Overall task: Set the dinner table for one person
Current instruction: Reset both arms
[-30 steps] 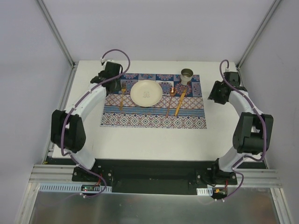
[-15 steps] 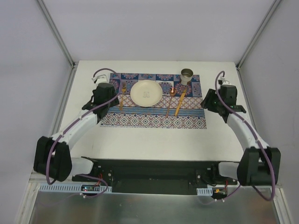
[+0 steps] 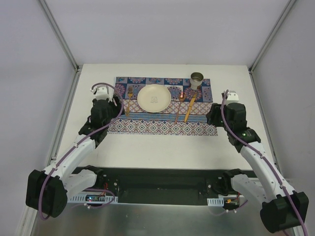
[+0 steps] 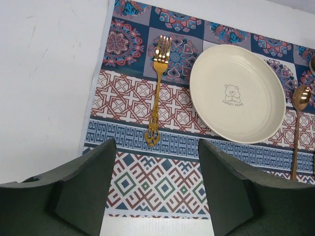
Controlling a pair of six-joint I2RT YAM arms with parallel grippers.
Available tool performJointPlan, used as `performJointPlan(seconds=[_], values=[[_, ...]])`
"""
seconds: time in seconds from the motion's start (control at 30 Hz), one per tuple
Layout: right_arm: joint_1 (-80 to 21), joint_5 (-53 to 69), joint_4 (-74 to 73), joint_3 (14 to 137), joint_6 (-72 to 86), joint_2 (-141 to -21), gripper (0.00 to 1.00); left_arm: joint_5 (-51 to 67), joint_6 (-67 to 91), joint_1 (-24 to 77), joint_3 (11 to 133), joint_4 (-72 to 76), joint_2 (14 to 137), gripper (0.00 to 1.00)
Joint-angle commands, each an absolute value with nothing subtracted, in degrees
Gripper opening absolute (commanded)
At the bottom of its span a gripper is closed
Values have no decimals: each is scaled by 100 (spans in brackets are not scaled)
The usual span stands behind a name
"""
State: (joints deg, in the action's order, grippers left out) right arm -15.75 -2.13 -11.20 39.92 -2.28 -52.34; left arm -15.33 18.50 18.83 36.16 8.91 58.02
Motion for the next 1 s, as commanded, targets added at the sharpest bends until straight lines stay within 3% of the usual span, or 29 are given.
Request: performJointPlan(seconds=[0.0,0.4,0.97], values=[[-1617,-203,-1325,4148,-755,-4711,56,-1327,1591,1969,3419,1555,5520,68],[-1635,158,-1468,4272,-484,-5133,61,-1178,1661,2004,3463,1582,5660,68],[-1652,-325,-1309,3894,-545,-4949,63,-1239,1758,2057,3419,1547,5520,70]])
